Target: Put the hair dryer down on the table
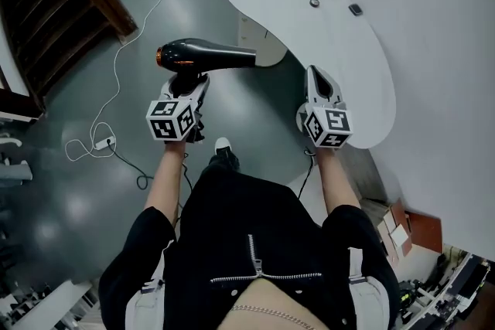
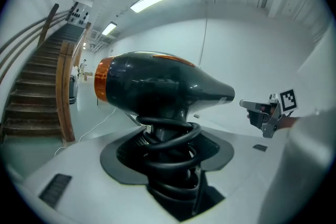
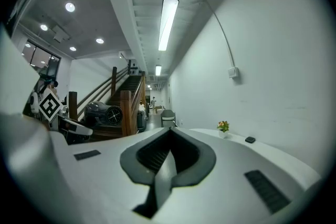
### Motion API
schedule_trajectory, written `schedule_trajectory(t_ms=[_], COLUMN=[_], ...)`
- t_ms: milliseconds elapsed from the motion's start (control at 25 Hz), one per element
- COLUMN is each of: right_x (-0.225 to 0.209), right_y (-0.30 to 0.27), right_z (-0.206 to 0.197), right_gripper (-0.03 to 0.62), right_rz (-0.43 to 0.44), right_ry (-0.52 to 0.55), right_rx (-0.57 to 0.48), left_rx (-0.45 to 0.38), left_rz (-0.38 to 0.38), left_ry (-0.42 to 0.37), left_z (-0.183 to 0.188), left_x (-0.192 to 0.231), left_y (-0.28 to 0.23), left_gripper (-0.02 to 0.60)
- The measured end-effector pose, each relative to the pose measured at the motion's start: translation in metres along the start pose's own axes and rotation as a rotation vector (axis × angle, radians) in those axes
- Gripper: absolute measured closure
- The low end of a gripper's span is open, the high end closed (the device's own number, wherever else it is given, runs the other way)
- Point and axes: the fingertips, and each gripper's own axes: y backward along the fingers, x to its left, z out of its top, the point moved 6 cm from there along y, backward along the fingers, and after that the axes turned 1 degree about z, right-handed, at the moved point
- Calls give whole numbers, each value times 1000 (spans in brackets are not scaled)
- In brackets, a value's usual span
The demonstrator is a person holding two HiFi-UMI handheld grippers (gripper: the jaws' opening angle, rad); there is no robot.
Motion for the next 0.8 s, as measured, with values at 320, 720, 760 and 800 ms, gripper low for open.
schedule_trajectory(t_ms=[320,720,760,800], right_x=[-9,-42,-51,-61], right_y=[-68,-111,-115,-120], right_z=[23,23,22,21], right_gripper=[588,588,588,589], right_rz=[-76,-145,-155,-165], right_ry=[5,-11,-15,-20], right_rx=[-11,-3,-2,-1], left_rx=[24,57,60,63], left_rz=[-60,-133,-138,-142], left_ry=[-63,-81,-83,-85], left_z=[47,76,79,81], left_x=[58,79,79,78], left_y=[-59,-134,-144,-155], left_gripper=[324,324,324,324])
